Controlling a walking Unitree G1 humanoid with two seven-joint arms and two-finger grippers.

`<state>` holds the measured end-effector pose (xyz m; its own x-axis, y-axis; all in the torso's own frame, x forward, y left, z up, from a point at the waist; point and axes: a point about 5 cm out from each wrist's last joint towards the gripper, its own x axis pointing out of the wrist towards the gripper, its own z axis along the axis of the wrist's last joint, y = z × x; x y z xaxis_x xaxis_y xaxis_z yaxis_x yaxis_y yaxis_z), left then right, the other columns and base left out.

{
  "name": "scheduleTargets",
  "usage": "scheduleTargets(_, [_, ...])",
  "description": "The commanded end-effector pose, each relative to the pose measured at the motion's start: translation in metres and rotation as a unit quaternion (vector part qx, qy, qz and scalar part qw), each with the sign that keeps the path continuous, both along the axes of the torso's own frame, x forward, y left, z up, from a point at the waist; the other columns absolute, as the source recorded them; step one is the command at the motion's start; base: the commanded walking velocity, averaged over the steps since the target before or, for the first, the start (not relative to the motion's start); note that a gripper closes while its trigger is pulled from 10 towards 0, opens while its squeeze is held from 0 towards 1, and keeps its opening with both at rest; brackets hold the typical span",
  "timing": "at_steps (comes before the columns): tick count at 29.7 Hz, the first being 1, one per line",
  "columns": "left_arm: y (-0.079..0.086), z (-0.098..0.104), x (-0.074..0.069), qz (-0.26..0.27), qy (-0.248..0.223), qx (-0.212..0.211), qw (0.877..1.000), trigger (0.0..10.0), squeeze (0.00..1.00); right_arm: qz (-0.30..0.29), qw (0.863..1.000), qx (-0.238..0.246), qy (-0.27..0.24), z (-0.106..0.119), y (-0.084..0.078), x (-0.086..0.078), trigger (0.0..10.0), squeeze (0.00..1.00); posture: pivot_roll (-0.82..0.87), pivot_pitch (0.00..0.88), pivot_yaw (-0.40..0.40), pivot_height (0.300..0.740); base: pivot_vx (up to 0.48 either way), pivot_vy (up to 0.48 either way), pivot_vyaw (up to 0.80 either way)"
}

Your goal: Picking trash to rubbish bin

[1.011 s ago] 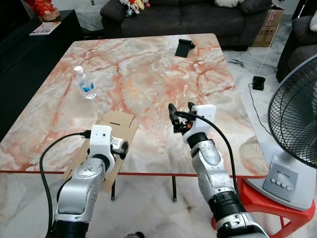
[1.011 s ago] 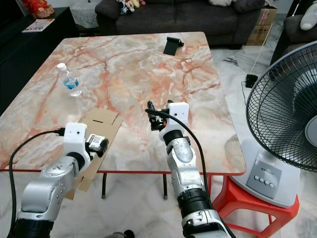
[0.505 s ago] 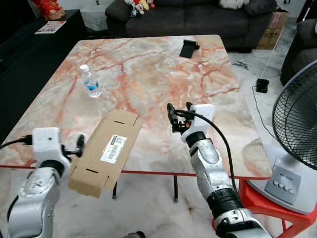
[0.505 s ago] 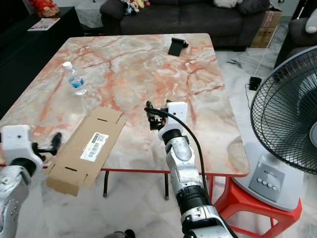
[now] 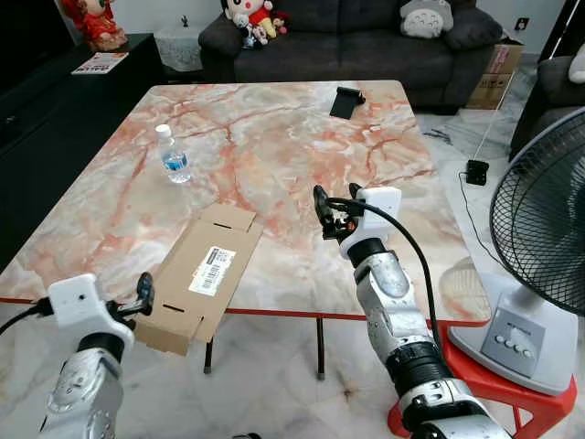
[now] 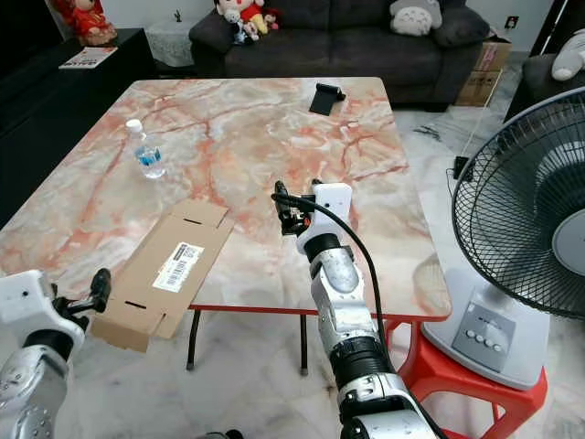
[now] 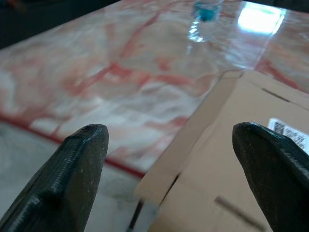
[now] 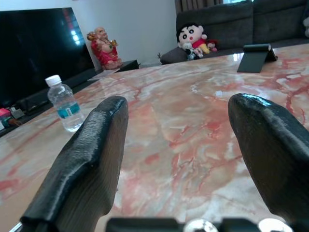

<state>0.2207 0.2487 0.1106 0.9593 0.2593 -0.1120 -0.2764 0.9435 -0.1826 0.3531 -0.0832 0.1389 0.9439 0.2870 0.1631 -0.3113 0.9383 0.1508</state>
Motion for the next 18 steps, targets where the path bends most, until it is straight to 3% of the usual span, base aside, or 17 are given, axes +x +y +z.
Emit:
scheduleTargets(1, [0.005,-0.006,-0.007,0.007,-0.001,-0.022,1.0,10.0,0.0,0.009,1.0,0.001,-0.003,0.002,0.006,0.001,10.0,0.0,0.17,0.038,0.05,0.74,0.0,0.0,0.0])
scheduleTargets(3, [0.005,-0.007,-0.009,0.006,-0.003,-0.025,1.0,10.0,0.0,0.009,1.0,0.001,-0.003,0.002,0.006,0.001,10.0,0.0,0.17,0.038,0.05,0.74,0.0,0.0,0.0])
scheduleTargets(8, [0.005,-0.029,-0.031,0.008,0.037,-0.05,0.998,10.0,0.0,0.012,1.0,0.004,-0.003,0.002,0.007,0.001,10.0,0.0,0.18,0.039,0.052,0.74,0.0,0.0,0.0])
scheduleTargets(18, [-0.012,-0.025,-0.01,-0.035,0.021,-0.063,0.997,10.0,0.0,0.011,1.0,0.003,-0.004,0.001,0.005,0.0,10.0,0.0,0.16,0.042,0.051,0.74,0.0,0.0,0.0])
